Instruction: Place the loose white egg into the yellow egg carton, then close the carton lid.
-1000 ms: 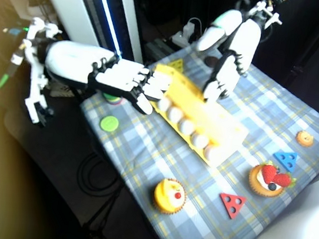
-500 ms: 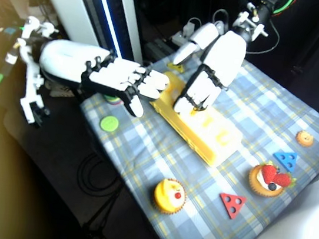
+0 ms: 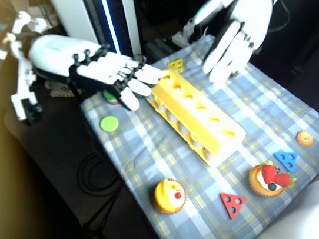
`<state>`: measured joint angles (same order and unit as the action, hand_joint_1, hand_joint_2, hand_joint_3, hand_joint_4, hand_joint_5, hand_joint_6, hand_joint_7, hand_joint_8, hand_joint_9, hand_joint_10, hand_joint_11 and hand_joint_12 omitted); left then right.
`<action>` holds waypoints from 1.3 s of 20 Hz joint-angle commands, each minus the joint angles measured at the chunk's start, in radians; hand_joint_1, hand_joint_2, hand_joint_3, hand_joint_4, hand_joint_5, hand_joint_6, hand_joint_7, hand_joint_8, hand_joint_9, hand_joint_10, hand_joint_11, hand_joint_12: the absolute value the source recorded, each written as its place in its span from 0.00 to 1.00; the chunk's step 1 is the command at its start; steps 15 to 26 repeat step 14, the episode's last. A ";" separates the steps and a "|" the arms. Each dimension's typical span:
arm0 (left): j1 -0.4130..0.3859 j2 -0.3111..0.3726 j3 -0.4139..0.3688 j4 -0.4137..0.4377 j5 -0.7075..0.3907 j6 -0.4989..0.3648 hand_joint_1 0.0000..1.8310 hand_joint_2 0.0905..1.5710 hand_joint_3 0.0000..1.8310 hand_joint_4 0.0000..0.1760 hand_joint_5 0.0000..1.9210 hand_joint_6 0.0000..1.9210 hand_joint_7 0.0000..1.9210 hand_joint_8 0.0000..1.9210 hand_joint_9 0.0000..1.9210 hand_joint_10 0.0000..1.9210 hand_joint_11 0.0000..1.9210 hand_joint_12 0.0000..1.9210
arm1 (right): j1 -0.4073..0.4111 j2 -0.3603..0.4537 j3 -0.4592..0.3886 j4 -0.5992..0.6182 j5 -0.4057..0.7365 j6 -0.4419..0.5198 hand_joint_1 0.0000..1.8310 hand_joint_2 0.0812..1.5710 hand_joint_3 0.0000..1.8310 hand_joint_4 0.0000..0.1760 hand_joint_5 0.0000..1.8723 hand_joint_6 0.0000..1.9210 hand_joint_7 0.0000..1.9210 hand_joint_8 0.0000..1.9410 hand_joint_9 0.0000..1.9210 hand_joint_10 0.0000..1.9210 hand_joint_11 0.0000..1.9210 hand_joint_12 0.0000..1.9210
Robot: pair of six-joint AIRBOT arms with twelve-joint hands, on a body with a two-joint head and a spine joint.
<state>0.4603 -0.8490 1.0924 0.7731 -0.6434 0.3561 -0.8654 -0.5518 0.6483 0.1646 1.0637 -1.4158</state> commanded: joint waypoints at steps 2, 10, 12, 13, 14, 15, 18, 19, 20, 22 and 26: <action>0.056 0.045 -0.030 -0.223 -0.159 0.156 0.14 0.92 0.00 0.13 0.00 0.00 0.00 0.00 0.00 0.00 0.00 0.03 | -0.007 0.007 -0.003 0.012 0.167 -0.002 0.26 0.82 0.00 0.34 0.00 0.00 0.00 0.00 0.03 0.02 0.00 0.29; 0.361 0.138 -0.117 -0.741 -0.620 0.475 0.12 0.69 0.00 0.76 0.00 0.00 0.00 0.00 0.00 0.00 0.00 0.00 | -0.072 0.019 -0.011 0.080 0.328 -0.006 0.29 0.73 0.00 0.19 0.00 0.00 0.00 0.00 0.00 0.00 0.00 0.00; 0.438 0.155 -0.135 -0.832 -0.752 0.507 0.13 0.68 0.00 0.94 0.00 0.00 0.00 0.00 0.00 0.00 0.00 0.00 | -0.074 0.025 -0.010 0.088 0.368 -0.006 0.25 0.69 0.00 0.33 0.00 0.00 0.00 0.00 0.00 0.00 0.00 0.00; 0.496 0.163 -0.148 -0.890 -0.871 0.519 0.17 0.70 0.00 0.79 0.00 0.00 0.00 0.00 0.00 0.00 0.00 0.00 | -0.076 0.029 -0.009 0.094 0.411 -0.006 0.28 0.68 0.00 0.08 0.00 0.00 0.00 0.00 0.00 0.00 0.00 0.00; 0.538 0.163 -0.151 -0.925 -0.948 0.519 0.17 0.70 0.00 0.79 0.00 0.00 0.00 0.00 0.00 0.00 0.00 0.00 | -0.081 0.030 -0.009 0.100 0.451 -0.005 0.28 0.68 0.00 0.08 0.00 0.00 0.00 0.00 0.00 0.00 0.00 0.00; 0.538 0.163 -0.151 -0.925 -0.948 0.519 0.17 0.70 0.00 0.79 0.00 0.00 0.00 0.00 0.00 0.00 0.00 0.00 | -0.081 0.030 -0.009 0.100 0.451 -0.005 0.28 0.68 0.00 0.08 0.00 0.00 0.00 0.00 0.00 0.00 0.00 0.00; 0.538 0.163 -0.151 -0.925 -0.948 0.519 0.17 0.70 0.00 0.79 0.00 0.00 0.00 0.00 0.00 0.00 0.00 0.00 | -0.081 0.030 -0.009 0.100 0.451 -0.005 0.28 0.68 0.00 0.08 0.00 0.00 0.00 0.00 0.00 0.00 0.00 0.00; 0.538 0.163 -0.151 -0.925 -0.948 0.519 0.17 0.70 0.00 0.79 0.00 0.00 0.00 0.00 0.00 0.00 0.00 0.00 | -0.081 0.030 -0.009 0.100 0.451 -0.005 0.28 0.68 0.00 0.08 0.00 0.00 0.00 0.00 0.00 0.00 0.00 0.00; 0.538 0.163 -0.151 -0.925 -0.948 0.519 0.17 0.70 0.00 0.79 0.00 0.00 0.00 0.00 0.00 0.00 0.00 0.00 | -0.081 0.030 -0.009 0.100 0.451 -0.005 0.28 0.68 0.00 0.08 0.00 0.00 0.00 0.00 0.00 0.00 0.00 0.00; 0.538 0.163 -0.151 -0.925 -0.948 0.519 0.17 0.70 0.00 0.79 0.00 0.00 0.00 0.00 0.00 0.00 0.00 0.00 | -0.081 0.030 -0.009 0.100 0.451 -0.005 0.28 0.68 0.00 0.08 0.00 0.00 0.00 0.00 0.00 0.00 0.00 0.00; 0.538 0.163 -0.151 -0.925 -0.948 0.519 0.17 0.70 0.00 0.79 0.00 0.00 0.00 0.00 0.00 0.00 0.00 0.00 | -0.081 0.030 -0.009 0.100 0.451 -0.005 0.28 0.68 0.00 0.08 0.00 0.00 0.00 0.00 0.00 0.00 0.00 0.00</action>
